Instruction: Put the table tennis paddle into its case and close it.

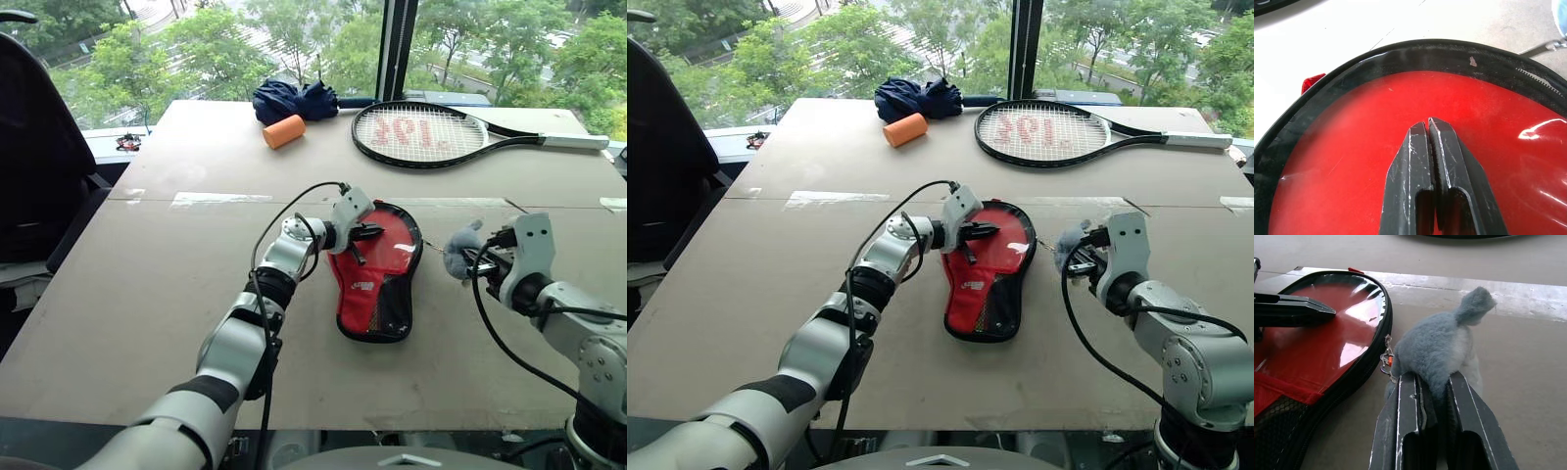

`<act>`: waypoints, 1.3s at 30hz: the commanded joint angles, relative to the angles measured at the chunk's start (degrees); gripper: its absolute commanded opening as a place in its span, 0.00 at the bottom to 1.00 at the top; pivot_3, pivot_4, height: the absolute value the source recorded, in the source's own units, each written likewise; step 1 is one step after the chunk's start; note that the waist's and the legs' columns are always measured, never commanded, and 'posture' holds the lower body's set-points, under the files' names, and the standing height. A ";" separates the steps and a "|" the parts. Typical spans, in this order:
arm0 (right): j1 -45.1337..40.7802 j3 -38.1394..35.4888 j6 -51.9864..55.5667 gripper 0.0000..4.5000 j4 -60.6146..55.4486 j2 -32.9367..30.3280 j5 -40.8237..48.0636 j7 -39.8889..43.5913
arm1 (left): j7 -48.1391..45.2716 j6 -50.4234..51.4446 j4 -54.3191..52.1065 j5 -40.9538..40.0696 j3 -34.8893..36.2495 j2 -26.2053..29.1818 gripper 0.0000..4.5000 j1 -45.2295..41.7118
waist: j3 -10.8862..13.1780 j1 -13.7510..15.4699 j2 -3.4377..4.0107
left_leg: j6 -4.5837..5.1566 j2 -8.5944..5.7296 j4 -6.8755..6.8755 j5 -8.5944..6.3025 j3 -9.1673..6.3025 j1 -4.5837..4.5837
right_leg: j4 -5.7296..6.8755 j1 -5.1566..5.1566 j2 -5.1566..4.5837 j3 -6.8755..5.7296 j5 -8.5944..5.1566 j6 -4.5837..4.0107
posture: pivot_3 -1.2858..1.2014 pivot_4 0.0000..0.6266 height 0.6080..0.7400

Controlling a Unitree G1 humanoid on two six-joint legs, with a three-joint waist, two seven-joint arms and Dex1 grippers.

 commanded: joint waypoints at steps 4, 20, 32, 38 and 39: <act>5.91 -0.72 1.60 0.00 -6.55 -4.13 7.14 7.47 | 0.34 4.31 3.49 2.15 -2.42 0.38 0.01 3.89 | -0.05 -0.04 -0.02 | 0.00 0.00 0.00 0.00 -0.07 -0.01 | -0.04 0.01 0.00 -0.03 -0.01 0.01 | 0.52 0.24 1.00; 31.40 4.15 -11.45 0.00 -13.04 -30.49 13.82 30.12 | 0.77 4.99 2.76 1.87 -2.27 0.63 0.01 4.37 | -0.42 0.02 -0.41 | -0.01 -0.03 -0.18 -0.01 -0.29 -0.06 | -0.42 0.10 -0.02 -0.13 -0.23 0.37 | 0.52 0.24 1.00; 24.09 4.86 -27.06 0.35 2.00 -24.96 3.49 21.58 | 0.83 5.11 1.88 1.27 -1.89 0.96 0.00 4.65 | -0.37 -0.08 -0.79 | -0.02 -0.01 -0.13 -0.02 -0.38 0.03 | -0.42 0.09 -0.01 -0.09 -0.25 0.42 | 0.52 0.24 1.00; 20.79 -0.41 -34.81 0.99 9.21 -23.33 -0.38 20.63 | -1.00 7.27 -5.45 -0.66 -0.59 3.44 0.00 6.05 | -0.24 -0.15 -0.45 | -0.02 -0.04 -0.23 -0.01 -0.37 0.00 | -0.42 0.05 -0.01 -0.07 -0.24 0.41 | 0.52 0.24 1.00; 19.75 -1.29 -36.03 0.99 10.85 -22.25 -0.77 19.58 | -1.43 8.36 -8.25 -1.74 0.21 4.15 0.00 6.65 | -0.17 -0.30 -0.41 | -0.02 -0.03 -0.24 -0.01 -0.37 0.00 | -0.41 0.05 0.00 -0.07 -0.24 0.40 | 0.52 0.24 1.00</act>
